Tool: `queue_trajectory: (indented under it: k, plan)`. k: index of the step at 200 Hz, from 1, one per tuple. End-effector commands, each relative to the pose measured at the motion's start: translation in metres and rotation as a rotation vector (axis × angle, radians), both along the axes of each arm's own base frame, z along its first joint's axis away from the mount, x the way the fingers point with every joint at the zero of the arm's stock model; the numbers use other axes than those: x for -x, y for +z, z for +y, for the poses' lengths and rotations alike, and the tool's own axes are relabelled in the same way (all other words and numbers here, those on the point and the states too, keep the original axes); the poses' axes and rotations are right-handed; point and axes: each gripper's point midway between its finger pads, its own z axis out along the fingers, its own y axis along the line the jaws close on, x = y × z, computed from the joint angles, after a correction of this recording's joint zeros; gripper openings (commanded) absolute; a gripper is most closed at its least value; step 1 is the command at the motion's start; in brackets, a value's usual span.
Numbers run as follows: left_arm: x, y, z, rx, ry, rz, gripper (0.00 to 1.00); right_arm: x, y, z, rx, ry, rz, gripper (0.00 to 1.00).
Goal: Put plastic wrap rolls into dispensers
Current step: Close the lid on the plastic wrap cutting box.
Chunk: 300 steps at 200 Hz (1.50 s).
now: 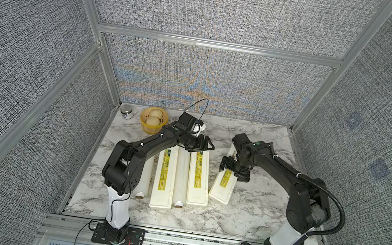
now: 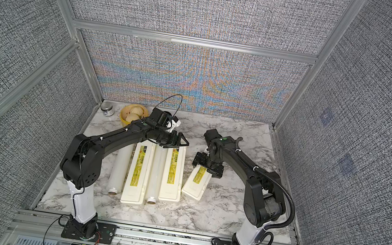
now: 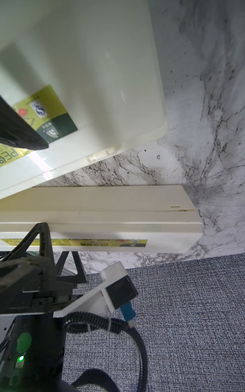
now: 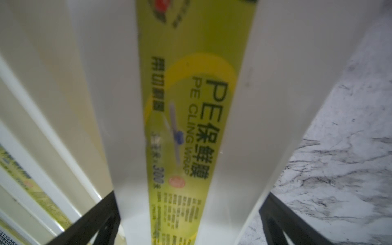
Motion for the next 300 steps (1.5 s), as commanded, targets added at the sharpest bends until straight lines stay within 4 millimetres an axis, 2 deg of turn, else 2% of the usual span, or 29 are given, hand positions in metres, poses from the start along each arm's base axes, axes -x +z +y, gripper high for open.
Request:
queue_trajectory:
  k: [1,28,58,119,158,185,200,208,212,238,278,300]
  plan:
    - [-0.001,0.002,0.000,0.000,-0.003,-0.008,0.78,-0.002,-0.009,0.002,0.000,-0.011,0.008,0.99]
    - [-0.002,0.002,0.000,-0.003,0.001,-0.010,0.78,-0.001,-0.025,0.000,0.048,-0.002,0.034,0.99]
    - [-0.002,0.002,0.001,-0.007,0.002,-0.007,0.78,0.002,-0.037,0.000,0.133,0.082,0.061,0.98]
    - [-0.005,0.003,0.001,-0.016,0.005,-0.007,0.78,0.016,-0.041,-0.031,0.261,0.292,0.055,0.89]
    - [-0.002,0.004,-0.005,-0.027,-0.007,-0.005,0.78,0.015,-0.034,-0.039,0.207,0.360,0.012,0.88]
    - [0.002,0.001,-0.017,-0.032,-0.029,0.007,0.78,0.011,-0.024,-0.027,0.143,0.362,0.014,0.99]
    - [0.004,0.001,-0.025,-0.024,-0.041,0.019,0.78,0.007,-0.018,-0.021,0.115,0.358,0.013,0.99]
    - [0.005,0.007,-0.032,-0.010,-0.051,0.017,0.78,0.006,-0.016,-0.019,0.111,0.360,0.007,0.99]
    - [0.005,-0.004,-0.036,-0.017,-0.057,0.040,0.78,0.006,-0.015,-0.018,0.109,0.363,0.002,0.99]
    - [0.003,-0.012,-0.060,-0.032,-0.086,0.068,0.78,0.009,-0.017,-0.021,0.118,0.373,0.009,0.99]
    - [-0.009,-0.038,-0.074,-0.109,-0.038,0.123,0.77,0.010,-0.016,-0.020,0.105,0.366,-0.006,0.99]
    - [-0.008,-0.050,-0.082,-0.113,-0.031,0.157,0.73,0.011,-0.016,-0.018,0.093,0.365,-0.008,0.99]
